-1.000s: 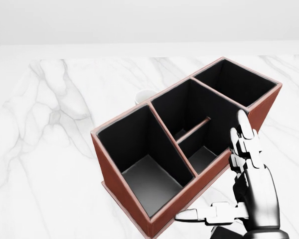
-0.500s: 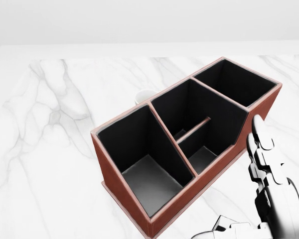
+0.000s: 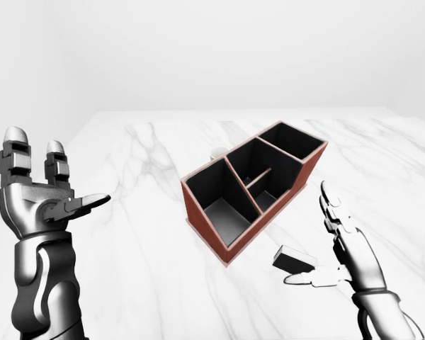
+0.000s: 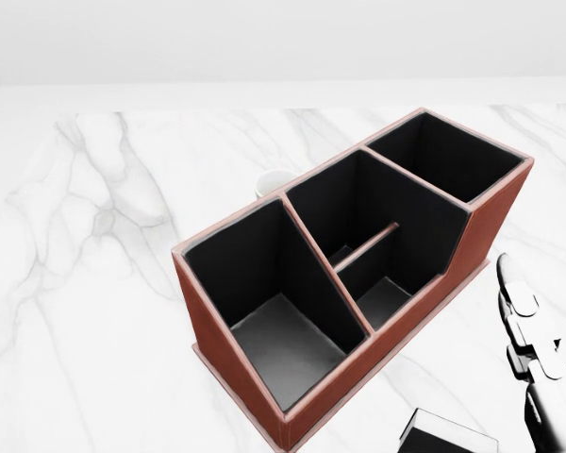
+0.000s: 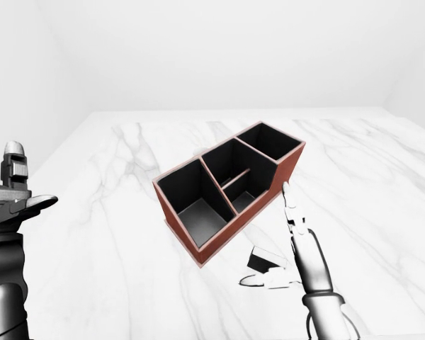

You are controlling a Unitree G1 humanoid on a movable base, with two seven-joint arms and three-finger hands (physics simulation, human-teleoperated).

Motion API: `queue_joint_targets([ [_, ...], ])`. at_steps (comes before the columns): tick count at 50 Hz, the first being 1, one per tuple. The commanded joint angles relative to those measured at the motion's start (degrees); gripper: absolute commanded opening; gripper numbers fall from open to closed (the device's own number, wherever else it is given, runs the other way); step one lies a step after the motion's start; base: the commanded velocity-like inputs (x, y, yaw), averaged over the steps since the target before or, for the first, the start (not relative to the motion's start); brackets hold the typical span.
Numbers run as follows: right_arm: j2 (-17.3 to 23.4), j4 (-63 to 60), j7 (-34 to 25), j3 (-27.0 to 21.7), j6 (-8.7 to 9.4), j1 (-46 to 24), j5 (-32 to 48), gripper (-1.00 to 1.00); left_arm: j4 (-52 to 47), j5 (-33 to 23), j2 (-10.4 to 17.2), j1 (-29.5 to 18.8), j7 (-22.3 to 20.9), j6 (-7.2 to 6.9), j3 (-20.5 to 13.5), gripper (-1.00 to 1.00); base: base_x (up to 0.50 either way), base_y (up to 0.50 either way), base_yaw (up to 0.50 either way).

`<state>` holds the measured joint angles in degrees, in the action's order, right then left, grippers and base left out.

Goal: Pick up the book and place it in the left compartment of the caddy.

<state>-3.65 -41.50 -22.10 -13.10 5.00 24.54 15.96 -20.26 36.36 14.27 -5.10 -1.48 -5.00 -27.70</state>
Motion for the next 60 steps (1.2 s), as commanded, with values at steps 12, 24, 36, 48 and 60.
queue_joint_targets([
  [12,-0.88,6.85,-13.74,-9.45,0.00,-1.25,11.25,1.00,-0.21,-0.98,-0.55,0.27,-0.32,0.00,0.52,1.00,0.00,0.00,0.00],
  [24,-1.05,7.25,-14.55,-8.95,0.00,-2.03,13.83,1.00,-0.65,-0.59,-0.38,0.25,-0.15,0.00,0.12,1.00,0.00,0.00,0.00],
  [36,-0.45,8.31,-14.03,-9.13,0.00,-2.59,14.98,1.00,0.60,-1.72,-1.27,1.01,-1.36,0.00,0.83,1.00,0.00,0.00,0.00],
  [48,0.58,8.68,-14.38,-9.95,0.00,-3.61,16.48,1.00,1.79,-1.98,-1.23,0.80,-1.67,0.00,1.07,1.00,0.00,0.00,0.00],
  [60,1.78,11.78,-15.56,-11.79,0.00,-4.59,17.69,1.00,1.55,-2.17,-1.36,0.95,-1.52,0.00,1.30,1.00,0.00,0.00,0.00],
])
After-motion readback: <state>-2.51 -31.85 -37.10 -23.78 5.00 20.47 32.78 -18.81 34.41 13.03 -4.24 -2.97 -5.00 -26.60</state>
